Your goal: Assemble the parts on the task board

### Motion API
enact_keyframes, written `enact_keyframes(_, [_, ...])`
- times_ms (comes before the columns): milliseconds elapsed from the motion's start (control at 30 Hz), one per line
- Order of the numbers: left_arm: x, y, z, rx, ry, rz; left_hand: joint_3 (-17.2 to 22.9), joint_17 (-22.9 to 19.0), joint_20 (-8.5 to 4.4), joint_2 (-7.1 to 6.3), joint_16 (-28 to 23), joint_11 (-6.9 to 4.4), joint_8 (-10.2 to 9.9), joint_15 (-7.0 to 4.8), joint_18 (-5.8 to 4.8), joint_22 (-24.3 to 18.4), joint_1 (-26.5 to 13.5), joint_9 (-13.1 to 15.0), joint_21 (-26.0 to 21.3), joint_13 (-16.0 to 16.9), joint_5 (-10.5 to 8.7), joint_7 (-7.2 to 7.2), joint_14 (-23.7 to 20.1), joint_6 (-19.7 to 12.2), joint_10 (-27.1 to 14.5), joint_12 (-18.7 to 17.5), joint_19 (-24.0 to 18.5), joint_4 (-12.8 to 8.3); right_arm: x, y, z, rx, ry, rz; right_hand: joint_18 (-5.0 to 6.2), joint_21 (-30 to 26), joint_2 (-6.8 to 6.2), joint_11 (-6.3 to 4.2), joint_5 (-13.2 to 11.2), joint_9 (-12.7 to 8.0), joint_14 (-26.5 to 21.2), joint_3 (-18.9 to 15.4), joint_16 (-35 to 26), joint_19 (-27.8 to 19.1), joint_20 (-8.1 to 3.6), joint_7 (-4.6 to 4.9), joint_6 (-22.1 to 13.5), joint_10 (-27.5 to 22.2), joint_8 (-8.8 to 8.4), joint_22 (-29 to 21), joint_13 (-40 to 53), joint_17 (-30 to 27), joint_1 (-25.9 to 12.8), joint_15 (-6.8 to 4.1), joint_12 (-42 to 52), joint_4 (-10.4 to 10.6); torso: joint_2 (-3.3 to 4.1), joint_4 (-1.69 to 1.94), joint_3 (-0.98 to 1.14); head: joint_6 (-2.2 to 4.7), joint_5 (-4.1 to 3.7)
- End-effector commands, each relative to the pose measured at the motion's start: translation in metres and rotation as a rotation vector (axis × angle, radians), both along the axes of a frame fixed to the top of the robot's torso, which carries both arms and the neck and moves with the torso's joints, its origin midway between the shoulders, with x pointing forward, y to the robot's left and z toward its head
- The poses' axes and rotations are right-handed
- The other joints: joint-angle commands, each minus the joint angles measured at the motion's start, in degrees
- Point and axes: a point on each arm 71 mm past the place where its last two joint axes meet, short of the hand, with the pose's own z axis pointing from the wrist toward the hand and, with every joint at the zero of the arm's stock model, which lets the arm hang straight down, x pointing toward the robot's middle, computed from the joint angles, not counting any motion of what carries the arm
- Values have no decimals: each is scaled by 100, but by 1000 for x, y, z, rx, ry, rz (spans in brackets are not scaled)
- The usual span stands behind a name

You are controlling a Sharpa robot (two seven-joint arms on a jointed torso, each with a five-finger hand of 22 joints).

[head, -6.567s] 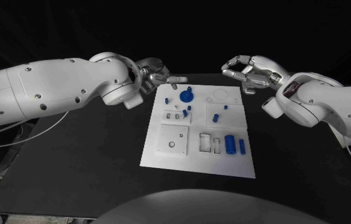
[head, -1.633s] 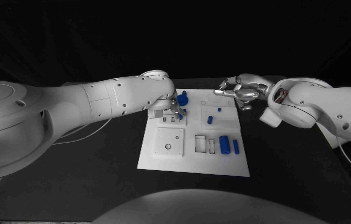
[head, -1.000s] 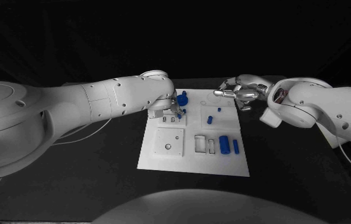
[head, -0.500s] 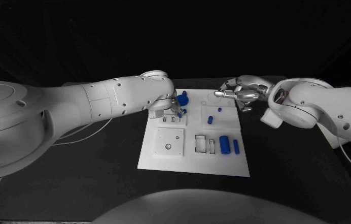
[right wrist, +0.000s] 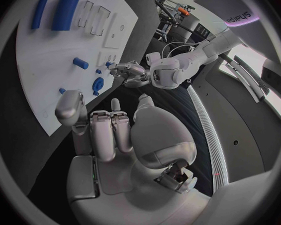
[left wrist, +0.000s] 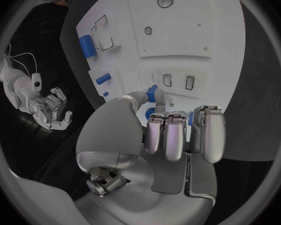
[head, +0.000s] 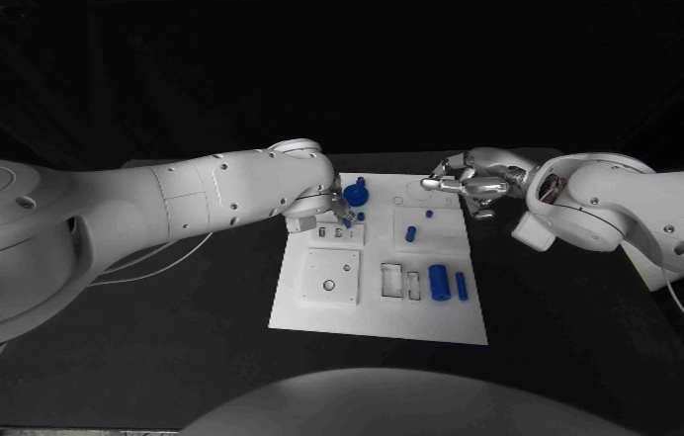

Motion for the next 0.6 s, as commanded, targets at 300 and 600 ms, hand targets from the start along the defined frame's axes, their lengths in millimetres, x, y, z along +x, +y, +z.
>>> enact_keyframes(300, [-12,13,3,27,-24,-13,364,1506,-50,-96,14,-48,13,-55,24,792,-127,63,-23,1507,-127,-93,602,82,609,13,59,-167,-2,-3,-2,-9,15,7,95,-70,20,-28,-21,4,23,11,-75,-90,4,-12,48,-50,20,681,-63,840,88,15,-52,-27,2,11,4,0,12])
enact_keyframes(600, [-16,19,2,28,-22,-26,468,1506,-50,-107,14,-45,-2,-53,26,789,-194,91,-33,1507,-267,-90,602,68,609,13,53,-192,-3,-4,-3,-9,19,7,100,-93,19,-28,-21,3,8,12,-91,-105,5,-13,47,-66,17,674,-77,823,93,16,-61,-25,1,0,-1,0,57])
